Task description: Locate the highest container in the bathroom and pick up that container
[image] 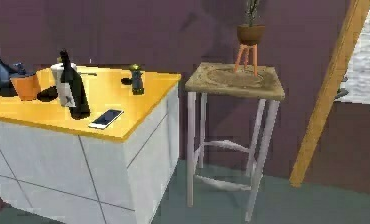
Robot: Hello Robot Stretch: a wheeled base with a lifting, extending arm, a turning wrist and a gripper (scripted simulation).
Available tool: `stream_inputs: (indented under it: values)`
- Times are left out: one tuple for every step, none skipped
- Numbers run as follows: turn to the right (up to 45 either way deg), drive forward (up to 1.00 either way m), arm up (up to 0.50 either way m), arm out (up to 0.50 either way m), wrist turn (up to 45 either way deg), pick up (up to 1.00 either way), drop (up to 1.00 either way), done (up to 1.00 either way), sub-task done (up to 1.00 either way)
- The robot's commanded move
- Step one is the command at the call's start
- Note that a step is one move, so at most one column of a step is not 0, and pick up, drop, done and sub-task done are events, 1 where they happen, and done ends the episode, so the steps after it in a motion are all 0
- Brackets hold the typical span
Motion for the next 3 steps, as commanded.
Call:
stream_inputs:
  values:
    - [45.0, 0.0, 0.0, 0.0, 0.0, 0.0, 0.0, 0.0, 0.0]
    - [9.0, 0.0, 0.0, 0.0, 0.0, 0.0, 0.0, 0.0, 0.0]
    - [0.0, 1.0, 0.0, 0.0, 0.0, 0.0, 0.0, 0.0, 0.0]
